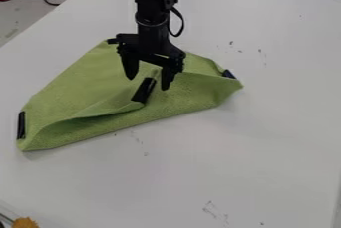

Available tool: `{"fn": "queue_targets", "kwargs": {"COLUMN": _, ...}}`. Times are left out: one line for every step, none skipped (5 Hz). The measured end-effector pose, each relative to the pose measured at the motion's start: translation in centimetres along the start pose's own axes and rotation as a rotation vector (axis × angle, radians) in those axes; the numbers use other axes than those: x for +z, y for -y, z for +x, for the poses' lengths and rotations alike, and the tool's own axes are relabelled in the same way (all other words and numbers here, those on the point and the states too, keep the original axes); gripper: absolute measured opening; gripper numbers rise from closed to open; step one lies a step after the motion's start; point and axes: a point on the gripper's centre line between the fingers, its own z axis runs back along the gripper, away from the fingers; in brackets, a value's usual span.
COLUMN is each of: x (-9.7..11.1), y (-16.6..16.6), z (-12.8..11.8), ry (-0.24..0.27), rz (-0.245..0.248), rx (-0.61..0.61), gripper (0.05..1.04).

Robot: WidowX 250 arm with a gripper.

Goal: Unfold the cloth from left to right

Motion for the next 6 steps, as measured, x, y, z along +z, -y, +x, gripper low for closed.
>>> {"fn": "queue_targets", "kwargs": {"x": -0.3, "y": 0.2, "z": -0.4, "ry": -0.008, "rz": -0.008, "rx": 0.018, "gripper": 0.993}}
{"fn": "queue_targets", "kwargs": {"x": -0.5, "y": 0.5, "z": -0.6, "ry": -0.006, "rz": -0.023, "rx": 0.022, "gripper": 0.924}}
{"fn": "queue_targets", "kwargs": {"x": -0.6, "y": 0.6, "z": -0.4, "ry": 0.011, "rz": -0.031, "rx": 0.015, "gripper": 0.676}}
{"fn": "queue_targets", "kwargs": {"x": -1.0, "y": 0.4, "z": -0.3, "ry": 0.017, "rz": -0.046, "rx": 0.015, "gripper": 0.492}}
{"fn": "queue_targets", "kwargs": {"x": -1.3, "y": 0.2, "z": -0.4, "ry": 0.010, "rz": -0.047, "rx": 0.013, "gripper": 0.454}}
{"fn": "queue_targets", "kwargs": {"x": -1.4, "y": 0.2, "z": -0.5, "ry": 0.003, "rz": -0.047, "rx": 0.010, "gripper": 0.463}}
